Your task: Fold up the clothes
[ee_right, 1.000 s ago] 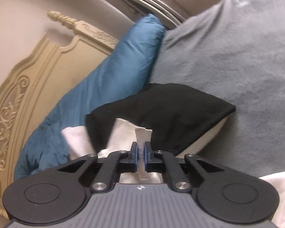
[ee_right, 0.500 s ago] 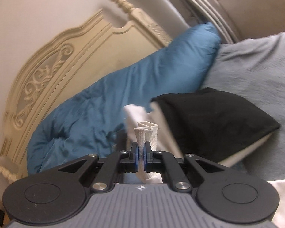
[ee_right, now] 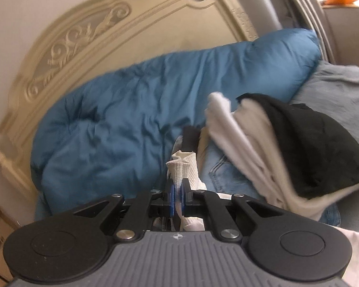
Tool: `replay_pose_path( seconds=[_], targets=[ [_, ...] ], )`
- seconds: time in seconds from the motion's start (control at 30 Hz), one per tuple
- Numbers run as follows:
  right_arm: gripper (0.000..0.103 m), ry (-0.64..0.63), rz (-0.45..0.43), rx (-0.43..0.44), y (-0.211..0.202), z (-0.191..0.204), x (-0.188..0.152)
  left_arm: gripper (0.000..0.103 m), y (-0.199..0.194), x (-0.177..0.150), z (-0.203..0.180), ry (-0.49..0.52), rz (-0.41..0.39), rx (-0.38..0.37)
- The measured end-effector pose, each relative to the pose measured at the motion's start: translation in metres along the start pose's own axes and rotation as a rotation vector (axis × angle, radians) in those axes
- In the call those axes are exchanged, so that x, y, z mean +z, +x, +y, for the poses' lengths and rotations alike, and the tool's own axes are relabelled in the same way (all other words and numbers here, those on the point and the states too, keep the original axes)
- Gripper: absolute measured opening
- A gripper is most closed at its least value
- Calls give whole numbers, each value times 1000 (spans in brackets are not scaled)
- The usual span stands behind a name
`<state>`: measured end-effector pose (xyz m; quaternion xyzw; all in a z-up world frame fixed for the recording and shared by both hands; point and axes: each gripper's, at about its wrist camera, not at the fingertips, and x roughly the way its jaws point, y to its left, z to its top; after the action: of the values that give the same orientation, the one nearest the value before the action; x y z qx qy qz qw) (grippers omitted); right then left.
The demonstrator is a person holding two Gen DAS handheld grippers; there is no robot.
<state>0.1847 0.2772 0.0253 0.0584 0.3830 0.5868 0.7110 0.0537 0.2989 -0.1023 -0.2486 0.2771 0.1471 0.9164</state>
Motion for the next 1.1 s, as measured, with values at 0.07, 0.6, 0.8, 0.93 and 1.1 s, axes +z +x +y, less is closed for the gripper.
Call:
replay_pose_path(
  seconds=[0.07,0.6,0.8,0.93,1.1],
  targets=[
    [5,-36,26,-9,9,10,-3,31,-2,0,3,-3,-1,3],
    [35,-96,104,84,41,48,-1,35,-48,2,42,-108,-72,-19],
    [35,-55,-5,-49,-5,19,24,37,-61,22,48,-148,-125,9],
    [35,-99,36,-183,-13,3,16,39,-66,30,66,-233,-128,29],
    [35,-111,88,-243,2,-10,2,44,-70,45,85,-330,-142,33]
  ],
)
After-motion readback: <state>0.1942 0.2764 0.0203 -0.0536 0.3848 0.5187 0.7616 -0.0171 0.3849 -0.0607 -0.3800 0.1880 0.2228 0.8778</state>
